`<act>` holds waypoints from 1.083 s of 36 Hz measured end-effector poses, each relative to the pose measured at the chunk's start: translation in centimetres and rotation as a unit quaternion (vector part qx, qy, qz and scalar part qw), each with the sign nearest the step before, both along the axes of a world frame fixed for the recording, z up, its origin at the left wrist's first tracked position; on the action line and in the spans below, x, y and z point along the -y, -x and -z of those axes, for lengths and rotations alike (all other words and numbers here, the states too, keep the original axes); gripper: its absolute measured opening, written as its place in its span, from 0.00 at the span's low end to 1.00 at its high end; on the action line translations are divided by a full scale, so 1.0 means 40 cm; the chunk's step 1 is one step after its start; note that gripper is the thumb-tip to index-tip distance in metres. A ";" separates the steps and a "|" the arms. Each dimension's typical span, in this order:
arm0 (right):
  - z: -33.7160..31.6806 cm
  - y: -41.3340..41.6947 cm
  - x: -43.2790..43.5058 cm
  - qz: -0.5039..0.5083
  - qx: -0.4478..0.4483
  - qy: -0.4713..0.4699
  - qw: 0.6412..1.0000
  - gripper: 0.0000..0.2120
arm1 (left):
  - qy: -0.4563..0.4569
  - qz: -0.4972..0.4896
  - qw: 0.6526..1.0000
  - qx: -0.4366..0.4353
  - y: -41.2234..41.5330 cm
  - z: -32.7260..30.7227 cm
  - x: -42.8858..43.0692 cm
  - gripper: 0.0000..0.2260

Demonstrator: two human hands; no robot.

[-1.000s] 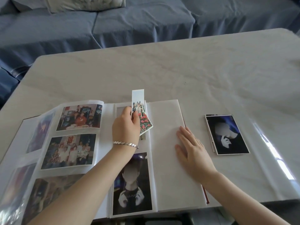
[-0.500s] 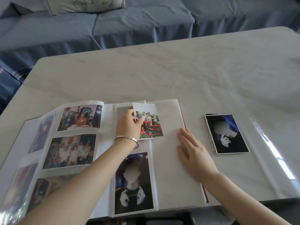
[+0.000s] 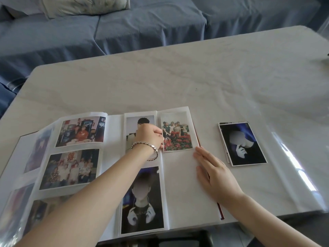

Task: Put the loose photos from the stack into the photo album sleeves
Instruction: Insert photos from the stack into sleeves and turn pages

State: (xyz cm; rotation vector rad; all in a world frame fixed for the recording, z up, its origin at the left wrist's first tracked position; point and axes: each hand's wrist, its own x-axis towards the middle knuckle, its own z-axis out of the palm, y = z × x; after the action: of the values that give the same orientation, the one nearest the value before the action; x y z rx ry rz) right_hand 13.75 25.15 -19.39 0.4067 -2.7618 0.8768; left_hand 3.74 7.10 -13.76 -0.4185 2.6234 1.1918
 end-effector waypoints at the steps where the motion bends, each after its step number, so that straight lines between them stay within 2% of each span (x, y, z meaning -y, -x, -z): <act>1: 0.001 -0.001 0.001 0.003 -0.003 0.008 1.000 0.15 | -0.008 0.003 1.000 0.006 0.003 0.000 -0.003 0.11; 4: 0.001 -0.003 0.002 0.010 -0.002 0.023 1.000 0.15 | -0.041 -0.004 0.998 0.039 0.008 -0.003 -0.003 0.08; 7: 0.000 -0.003 0.003 0.012 0.008 0.031 0.999 0.15 | -0.057 0.002 0.997 0.057 0.014 -0.005 0.007 0.11; 12: 0.002 -0.005 0.002 0.017 0.020 0.042 0.999 0.15 | -0.077 0.008 0.995 0.058 0.015 -0.004 0.010 0.13; 17: 0.005 -0.004 0.003 0.024 0.020 0.046 0.998 0.15 | -0.103 -0.009 0.994 0.048 0.006 0.002 -0.008 0.10; 22: 0.009 -0.006 0.002 0.027 0.010 0.049 0.998 0.15 | -0.107 -0.037 0.991 0.064 0.013 -0.004 -0.014 0.17; 26: 0.012 -0.005 0.004 0.029 -0.004 0.042 0.999 0.14 | -0.041 -0.027 0.999 0.018 0.019 0.002 -0.018 0.21; 34: 0.015 -0.004 0.002 0.034 -0.007 0.040 0.999 0.14 | 0.027 -0.022 0.996 -0.088 0.006 0.031 -0.032 0.20; 39: 0.013 -0.003 0.000 0.029 -0.005 0.042 0.999 0.14 | -0.036 -0.038 0.993 -0.109 0.008 0.047 -0.036 0.19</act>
State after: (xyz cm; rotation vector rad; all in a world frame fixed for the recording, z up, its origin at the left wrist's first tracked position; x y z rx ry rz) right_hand 13.87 25.15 -19.93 0.3140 -2.7026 0.9695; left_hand 3.41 8.54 -15.64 -0.3974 2.7572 1.4272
